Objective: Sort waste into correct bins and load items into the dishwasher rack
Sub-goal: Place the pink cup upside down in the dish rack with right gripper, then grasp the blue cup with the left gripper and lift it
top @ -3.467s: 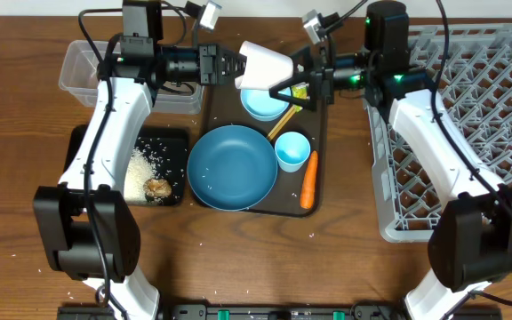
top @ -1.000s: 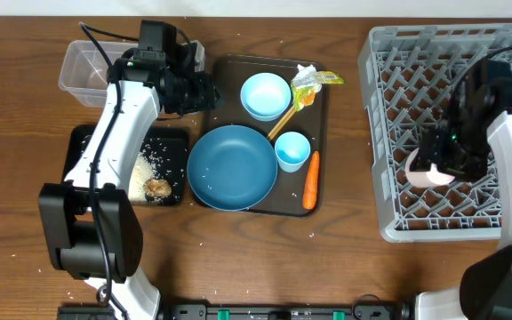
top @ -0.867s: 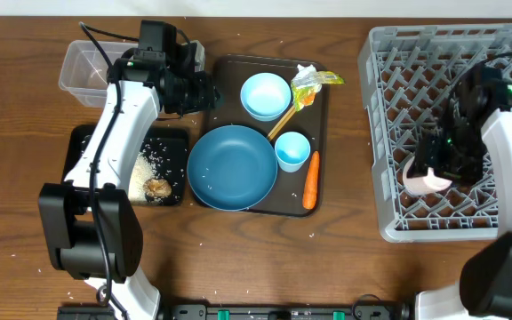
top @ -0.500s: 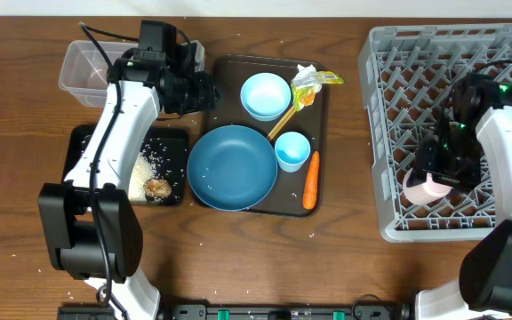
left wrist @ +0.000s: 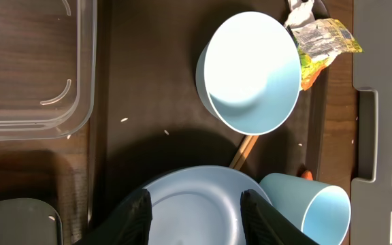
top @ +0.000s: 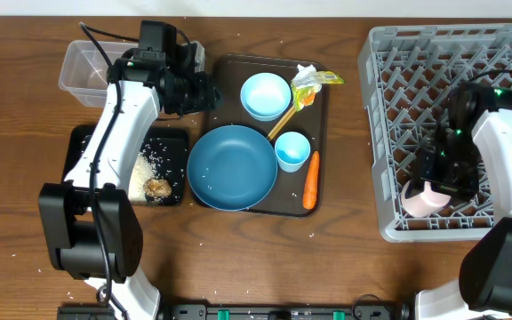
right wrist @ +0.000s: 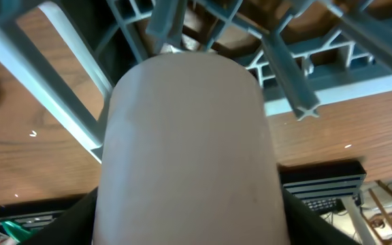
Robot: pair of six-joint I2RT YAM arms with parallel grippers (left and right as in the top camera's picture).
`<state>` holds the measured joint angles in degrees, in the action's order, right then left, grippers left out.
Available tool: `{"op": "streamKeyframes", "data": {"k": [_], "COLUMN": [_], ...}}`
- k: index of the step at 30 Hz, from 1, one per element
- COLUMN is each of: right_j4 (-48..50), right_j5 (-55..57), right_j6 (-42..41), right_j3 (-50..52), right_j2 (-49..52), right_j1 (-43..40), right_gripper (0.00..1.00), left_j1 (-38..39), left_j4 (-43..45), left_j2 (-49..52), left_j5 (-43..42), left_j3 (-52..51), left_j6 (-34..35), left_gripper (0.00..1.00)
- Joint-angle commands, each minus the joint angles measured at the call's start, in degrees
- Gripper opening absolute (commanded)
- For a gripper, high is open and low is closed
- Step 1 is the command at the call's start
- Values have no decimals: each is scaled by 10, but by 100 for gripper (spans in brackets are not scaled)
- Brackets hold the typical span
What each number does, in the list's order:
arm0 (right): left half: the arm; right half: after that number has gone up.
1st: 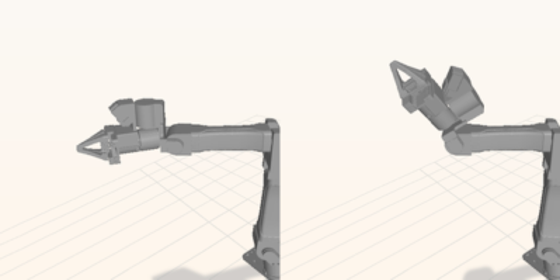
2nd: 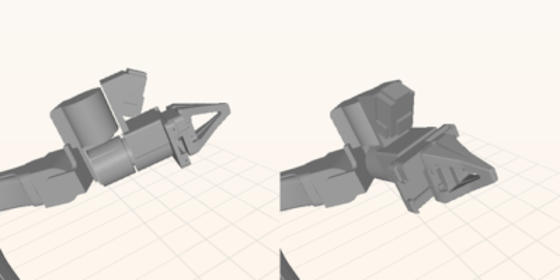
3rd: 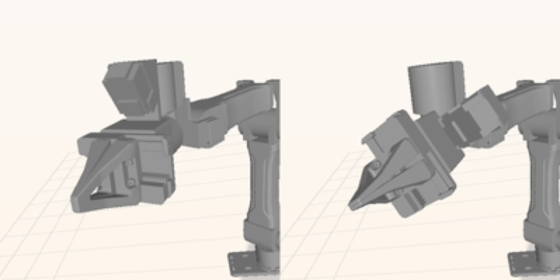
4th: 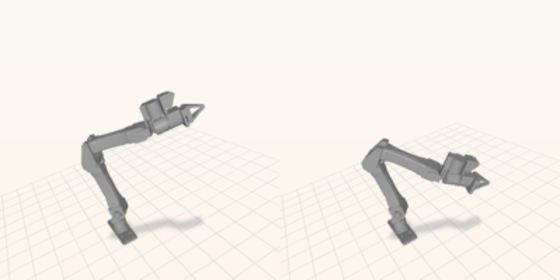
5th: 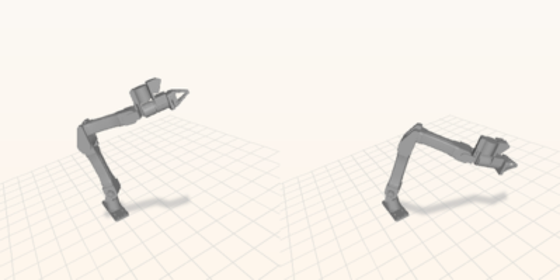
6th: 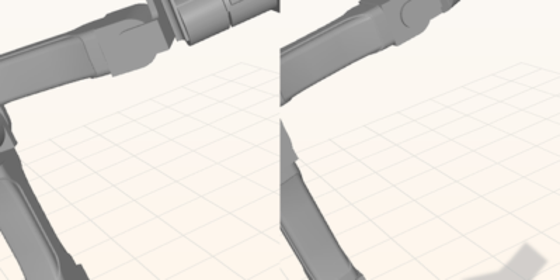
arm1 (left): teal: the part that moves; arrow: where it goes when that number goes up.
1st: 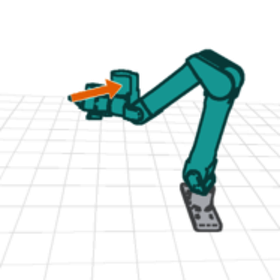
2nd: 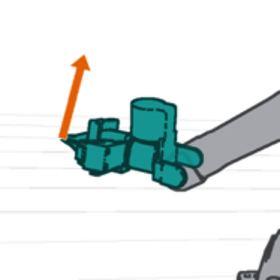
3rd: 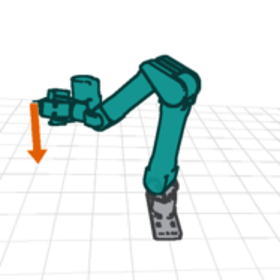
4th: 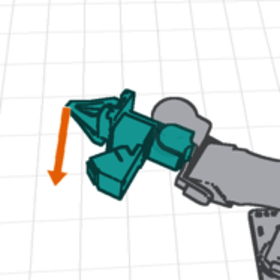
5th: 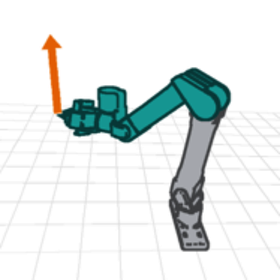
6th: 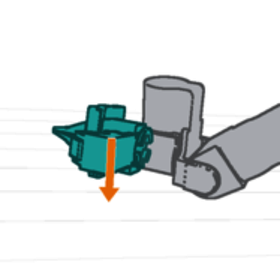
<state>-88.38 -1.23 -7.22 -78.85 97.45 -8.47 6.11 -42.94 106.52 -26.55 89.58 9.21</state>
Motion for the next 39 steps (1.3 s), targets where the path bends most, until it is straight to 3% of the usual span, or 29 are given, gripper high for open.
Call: {"op": "streamKeyframes", "data": {"k": [1, 5, 11, 18, 24, 30, 39], "right_j4": [6, 28, 66, 68, 68, 67, 70], "right_j5": [9, 10, -3, -37, -38, -37, -37], "right_j6": [-5, -13, -21, -19, -18, -17, -15], "right_j3": [7, 6, -10, -126, -209, -213, -213], "right_j2": [1, 1, 1, 0, 0, 1, 1], "right_j1": [5, 5, 5, 5, 11, 19, 19], "right_gripper": [83, 94, 97, 96, 95, 95, 95], "left_j1": [1, 1, 8, 85, 182, 231, 251], "left_j4": [-2, -2, -1, 27, 53, 48, 16], "left_j2": [7, 7, 7, 7, 11, 48, 95], "left_j5": [9, 9, 6, 9, 130, 189, 165], "left_j3": [-5, -5, -5, -5, -5, -5, -5], "left_j6": [-1, -1, -1, -78, -82, -81, -81], "left_gripper": [44, 44, 44, 44, 45, 45, 45]}}
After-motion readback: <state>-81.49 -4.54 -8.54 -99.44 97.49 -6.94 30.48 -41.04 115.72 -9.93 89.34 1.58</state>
